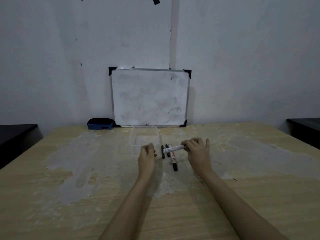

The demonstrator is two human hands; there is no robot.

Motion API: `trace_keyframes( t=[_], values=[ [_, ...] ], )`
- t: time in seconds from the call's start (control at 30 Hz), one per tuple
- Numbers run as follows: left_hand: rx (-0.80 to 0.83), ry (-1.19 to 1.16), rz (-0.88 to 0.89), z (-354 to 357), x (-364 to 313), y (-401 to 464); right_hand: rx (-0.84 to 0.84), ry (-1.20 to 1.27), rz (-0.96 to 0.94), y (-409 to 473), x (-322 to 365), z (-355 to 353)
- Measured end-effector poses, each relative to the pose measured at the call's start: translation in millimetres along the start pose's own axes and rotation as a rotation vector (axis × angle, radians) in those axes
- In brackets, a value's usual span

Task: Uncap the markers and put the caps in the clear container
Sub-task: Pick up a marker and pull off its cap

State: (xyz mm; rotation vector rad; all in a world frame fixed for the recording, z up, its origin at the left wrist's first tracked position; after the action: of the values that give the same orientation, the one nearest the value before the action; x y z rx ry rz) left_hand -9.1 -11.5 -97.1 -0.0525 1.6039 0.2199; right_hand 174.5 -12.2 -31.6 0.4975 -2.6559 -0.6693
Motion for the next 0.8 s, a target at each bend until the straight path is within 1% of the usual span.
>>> trace_keyframes(
  t=[0.07, 0.1, 0.13, 0.17, 0.23, 0.33, 0.4, 0.43, 0.5, 0.57, 0.63, 0.7, 0.77, 0.8],
  values=[
    [0.088, -0.540, -0.241, 22.7, 24.0, -0.5, -0.050, -0.139, -0.112, 9.5, 24.1, -16.0],
    [0.138, -0.752, -0.315, 34.3, 28.9, -3.2, -0.068, -0.243, -0.180, 14.3, 39.0, -22.8],
    [0.175, -0.896, -0.364, 41.5, 31.4, -6.2, -0.083, -0.354, -0.257, 18.5, 54.9, -27.8],
    [0.202, -0.991, -0.394, 44.7, 32.4, -9.1, -0.091, -0.449, -0.338, 22.2, 69.7, -30.4],
    [0.229, -1.092, -0.408, 45.7, 32.3, -11.9, -0.086, -0.582, -0.462, 28.7, 91.5, -31.3],
    [0.231, -1.114, -0.388, 44.6, 28.7, -12.7, -0.085, -0.628, -0.506, 37.3, 103.0, -33.0],
    [0.228, -1.063, -0.364, 40.6, 25.2, -11.9, -0.082, -0.584, -0.457, 42.9, 99.3, -36.8],
    [0.228, -0.995, -0.350, 36.4, 24.2, -10.1, -0.087, -0.554, -0.408, 45.2, 94.3, -39.7],
    [0.222, -0.757, -0.314, 22.6, 19.6, -6.3, -0.113, -0.477, -0.278, 48.9, 74.5, -45.1],
    [0.168, -0.472, -0.235, 1.6, 9.5, 0.3, -0.134, -0.373, -0.109, 47.8, 42.7, -45.7],
    [0.042, -0.226, -0.123, -22.3, -6.0, 9.2, -0.080, -0.242, 0.097, 41.4, 4.1, -35.3],
    [-0.169, 0.026, -0.035, -48.5, -25.0, 15.6, 0.043, -0.149, 0.299, 28.7, -28.0, -13.3],
    [-0.338, 0.201, 0.046, -63.5, -47.3, 20.6, 0.131, -0.115, 0.405, 12.5, -43.8, 8.4],
    [-0.374, 0.270, 0.079, -64.8, -57.1, 25.6, 0.159, -0.105, 0.420, 5.9, -46.9, 17.6]
  ],
)
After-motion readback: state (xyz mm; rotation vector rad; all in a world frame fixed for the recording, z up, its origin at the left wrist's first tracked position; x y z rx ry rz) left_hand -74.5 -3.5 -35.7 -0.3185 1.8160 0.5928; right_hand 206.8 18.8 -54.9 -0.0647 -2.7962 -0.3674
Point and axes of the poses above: each hand's wrist, its own y-axis towards the middle knuckle, its own z-axis out of the palm, x = y × z, the point moved 10 cm from there along y, towards the middle knuckle, and after that the axes turned 13 degrees about x, right-handed, at the moved point
